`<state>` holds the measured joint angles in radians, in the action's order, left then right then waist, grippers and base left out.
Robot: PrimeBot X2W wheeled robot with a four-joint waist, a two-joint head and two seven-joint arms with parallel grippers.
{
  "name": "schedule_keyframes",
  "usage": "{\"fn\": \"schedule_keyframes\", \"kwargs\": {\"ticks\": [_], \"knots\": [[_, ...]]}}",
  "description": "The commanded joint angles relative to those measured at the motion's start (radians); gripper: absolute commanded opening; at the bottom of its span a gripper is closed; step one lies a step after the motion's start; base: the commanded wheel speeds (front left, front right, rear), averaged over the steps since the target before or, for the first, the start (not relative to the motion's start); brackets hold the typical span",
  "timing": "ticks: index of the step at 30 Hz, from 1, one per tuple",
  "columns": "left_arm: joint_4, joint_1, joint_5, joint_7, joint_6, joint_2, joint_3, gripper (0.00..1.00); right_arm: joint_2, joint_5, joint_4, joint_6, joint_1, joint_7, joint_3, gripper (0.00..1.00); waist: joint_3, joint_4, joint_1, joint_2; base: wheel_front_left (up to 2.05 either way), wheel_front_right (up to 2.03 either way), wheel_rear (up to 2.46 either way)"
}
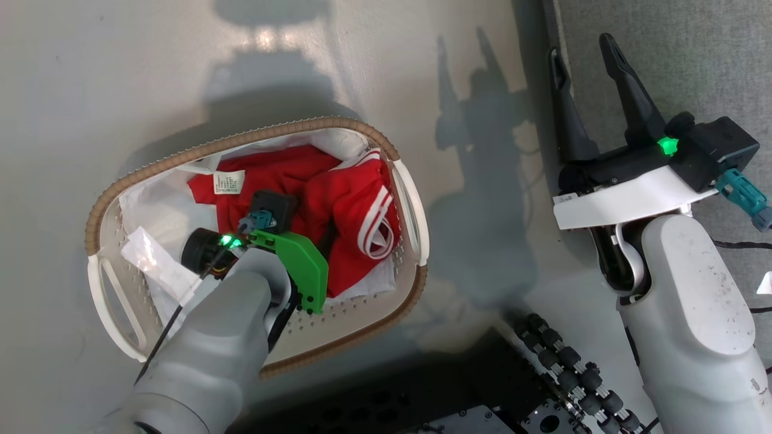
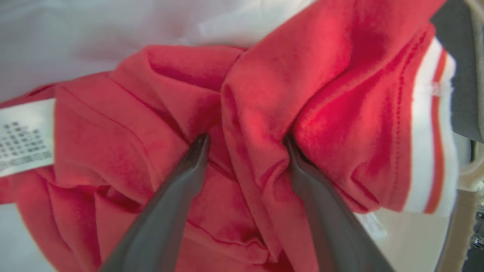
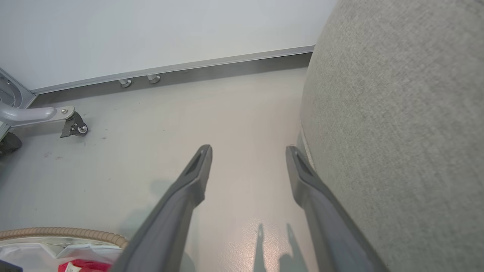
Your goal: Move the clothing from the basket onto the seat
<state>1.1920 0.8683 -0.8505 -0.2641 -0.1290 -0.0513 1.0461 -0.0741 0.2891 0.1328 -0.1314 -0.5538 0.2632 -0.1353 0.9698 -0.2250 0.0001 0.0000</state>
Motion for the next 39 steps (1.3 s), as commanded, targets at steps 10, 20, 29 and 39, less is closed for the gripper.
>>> {"fn": "schedule_keyframes", "kwargs": {"ticks": [10, 20, 29, 39], "knots": [[0.047, 0.033, 0.006, 0.000, 0.006, -0.003, -0.037, 0.96, -0.003, -0.008, -0.003, 0.001, -0.016, 0.002, 0.003, 1.00, 0.023, 0.000, -0.0001, 0.0000, 0.00, 0.00, 0.00], [0.006, -0.025, 0.015, 0.000, -0.002, -0.003, -0.054, 0.00, 0.002, 0.003, 0.015, 0.001, -0.022, 0.002, 0.000, 1.00, -0.036, -0.004, -0.0001, 0.0000, 0.00, 0.00, 0.00], [-0.059, -0.116, 0.027, 0.000, -0.002, -0.029, -0.090, 0.00, 0.008, 0.012, 0.054, 0.001, 0.011, 0.002, -0.009, 1.00, -0.178, -0.011, -0.0001, 0.0000, 0.00, 0.00, 0.00], [-0.163, -0.229, 0.082, 0.000, -0.003, -0.053, -0.169, 0.00, 0.011, 0.019, 0.089, 0.001, 0.061, 0.002, -0.010, 1.00, -0.345, 0.021, -0.0001, 0.0000, 0.00, 0.00, 0.00]]}}
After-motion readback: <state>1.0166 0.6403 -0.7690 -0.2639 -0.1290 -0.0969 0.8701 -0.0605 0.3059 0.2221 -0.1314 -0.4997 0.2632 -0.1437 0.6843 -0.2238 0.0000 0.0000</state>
